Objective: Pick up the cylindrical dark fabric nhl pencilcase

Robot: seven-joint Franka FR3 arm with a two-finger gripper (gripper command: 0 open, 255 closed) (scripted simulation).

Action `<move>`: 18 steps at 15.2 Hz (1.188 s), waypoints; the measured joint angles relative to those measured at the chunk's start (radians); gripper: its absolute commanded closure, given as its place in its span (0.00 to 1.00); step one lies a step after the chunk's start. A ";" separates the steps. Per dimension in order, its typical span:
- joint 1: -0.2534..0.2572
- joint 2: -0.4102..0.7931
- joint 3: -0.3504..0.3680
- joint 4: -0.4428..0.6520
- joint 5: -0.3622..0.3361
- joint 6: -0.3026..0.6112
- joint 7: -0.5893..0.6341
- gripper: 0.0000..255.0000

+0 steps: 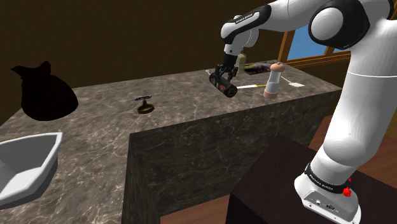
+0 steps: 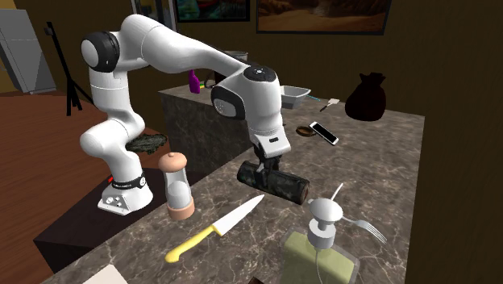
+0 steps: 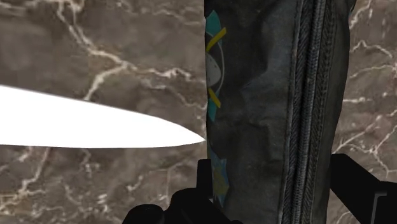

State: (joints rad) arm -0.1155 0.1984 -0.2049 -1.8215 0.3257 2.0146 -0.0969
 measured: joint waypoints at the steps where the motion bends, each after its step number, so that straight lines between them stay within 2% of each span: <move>1: 0.000 0.000 0.000 0.000 0.000 0.000 0.000 1.00; 6: 0.000 -0.001 0.000 0.002 -0.001 -0.004 0.002 1.00; 18: -0.003 -0.029 -0.006 0.115 -0.024 -0.141 0.040 1.00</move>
State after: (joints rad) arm -0.1189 0.1696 -0.2108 -1.7061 0.3021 1.8732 -0.0570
